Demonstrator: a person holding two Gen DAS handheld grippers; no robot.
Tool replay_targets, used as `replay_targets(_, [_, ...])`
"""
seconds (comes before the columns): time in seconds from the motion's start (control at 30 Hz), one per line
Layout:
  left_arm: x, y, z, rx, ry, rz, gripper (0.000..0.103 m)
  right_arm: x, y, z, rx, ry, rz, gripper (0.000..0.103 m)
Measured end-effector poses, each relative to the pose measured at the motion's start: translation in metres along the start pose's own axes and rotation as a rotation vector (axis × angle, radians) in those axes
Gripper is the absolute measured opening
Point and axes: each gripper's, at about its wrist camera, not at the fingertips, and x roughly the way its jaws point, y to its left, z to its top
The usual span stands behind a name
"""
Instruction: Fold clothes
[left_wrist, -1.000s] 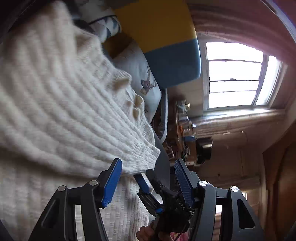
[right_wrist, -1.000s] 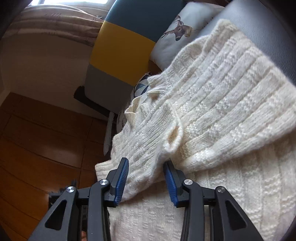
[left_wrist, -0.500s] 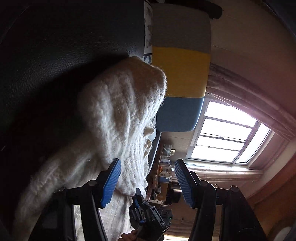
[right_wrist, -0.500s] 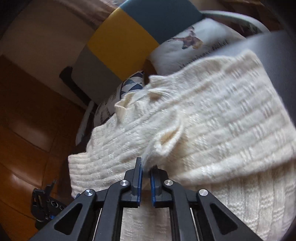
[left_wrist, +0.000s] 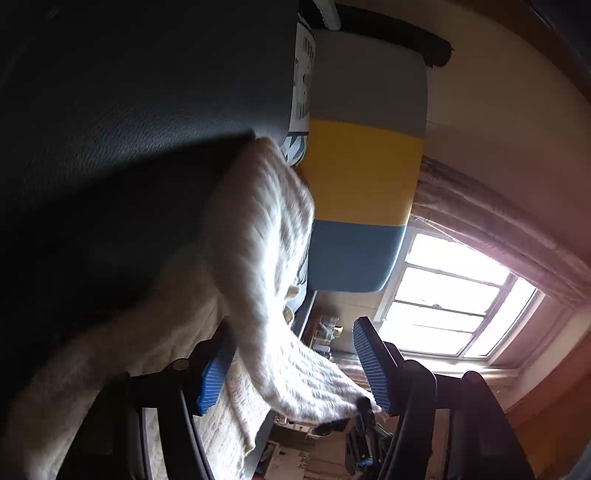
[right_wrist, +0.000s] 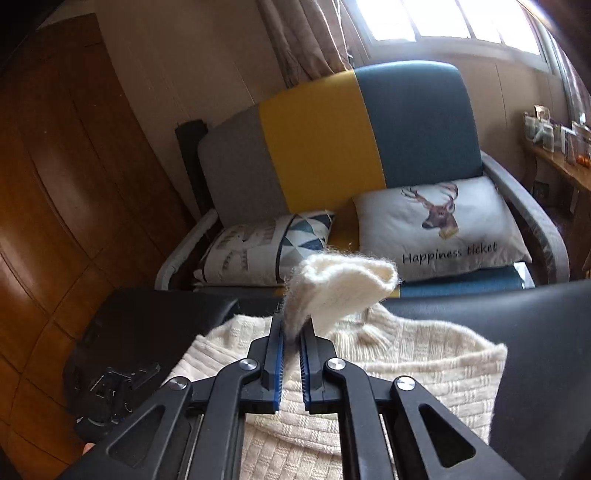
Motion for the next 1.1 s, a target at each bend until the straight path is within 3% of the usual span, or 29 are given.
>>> replay_targets(0.23, [0.012, -0.005, 0.007, -0.019, -0.031, 0.008, 0.071, -0.029, 0.024, 0.046, -0.098, -0.074, -0.001, 0.006])
replay_targets(0.33, [0.008, -0.011, 0.008, 0.037, -0.084, 0.038, 0.065, -0.047, 0.012, 0.044, -0.093, -0.124, -0.027, 0.006])
replay_targets(0.4, [0.000, -0.019, 0.011, 0.107, -0.145, 0.069, 0.047, -0.044, -0.013, 0.031, -0.042, -0.102, -0.049, 0.006])
replay_targets(0.47, [0.000, -0.022, 0.013, 0.150, -0.138, 0.109, 0.043, -0.034, -0.042, 0.009, 0.024, -0.054, -0.075, 0.006])
replay_targets(0.57, [0.001, -0.019, 0.016, 0.188, -0.130, 0.169, 0.029, -0.009, -0.088, -0.041, 0.159, 0.038, -0.094, 0.006])
replay_targets(0.67, [-0.001, -0.011, 0.015, 0.200, -0.123, 0.211, 0.027, 0.015, -0.128, -0.093, 0.296, 0.114, -0.100, 0.006])
replay_targets(0.8, [-0.004, 0.003, 0.017, 0.198, -0.107, 0.245, 0.022, 0.027, -0.160, -0.140, 0.426, 0.140, -0.061, 0.010])
replay_targets(0.9, [-0.008, 0.013, 0.020, 0.135, -0.087, 0.207, 0.029, 0.023, -0.179, -0.156, 0.534, 0.080, 0.026, 0.021])
replay_targets(1.0, [-0.005, 0.009, 0.021, 0.107, -0.089, 0.189, 0.045, 0.022, -0.192, -0.162, 0.629, 0.023, 0.099, 0.021])
replay_targets(1.1, [0.000, -0.002, 0.018, 0.139, -0.091, 0.196, 0.048, 0.027, -0.192, -0.158, 0.645, 0.013, 0.109, 0.021])
